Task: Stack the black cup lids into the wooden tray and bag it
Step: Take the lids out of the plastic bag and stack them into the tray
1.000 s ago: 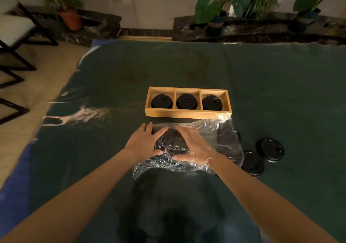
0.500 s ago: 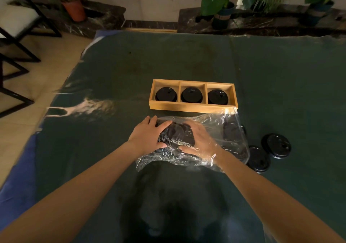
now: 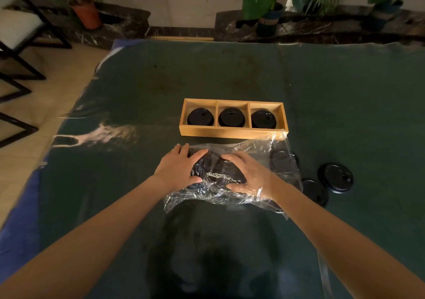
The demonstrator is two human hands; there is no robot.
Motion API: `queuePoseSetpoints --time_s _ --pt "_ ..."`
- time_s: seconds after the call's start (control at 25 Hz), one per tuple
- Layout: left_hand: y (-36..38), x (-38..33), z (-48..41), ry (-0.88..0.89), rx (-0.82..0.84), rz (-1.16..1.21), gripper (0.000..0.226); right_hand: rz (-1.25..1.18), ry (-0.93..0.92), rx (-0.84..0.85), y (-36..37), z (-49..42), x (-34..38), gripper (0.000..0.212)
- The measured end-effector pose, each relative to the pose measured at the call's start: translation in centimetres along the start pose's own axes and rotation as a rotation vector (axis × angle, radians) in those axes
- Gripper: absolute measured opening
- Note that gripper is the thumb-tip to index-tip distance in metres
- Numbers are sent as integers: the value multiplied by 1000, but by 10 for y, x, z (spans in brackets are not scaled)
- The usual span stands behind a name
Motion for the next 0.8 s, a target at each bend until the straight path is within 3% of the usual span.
queuePoseSetpoints --time_s 0.2,0.52,0.8 --pt "1 1 0 -1 -4 6 83 -21 87 -9 1 18 -15 93" --pt "2 -1 2 -6 -6 13 83 -229 155 6 -4 43 -20 92" --pt "2 -3 4 -10 -12 12 84 -402 132 38 3 49 -34 102"
Point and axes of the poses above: each hand's wrist, its own z-axis away from the middle knuckle, its own y-axis out of the palm, x = y × z, the point moved 2 cm from there along -z, towards the middle knuckle, and after that the axes turned 3 degrees about y, right-handed, at the moved point
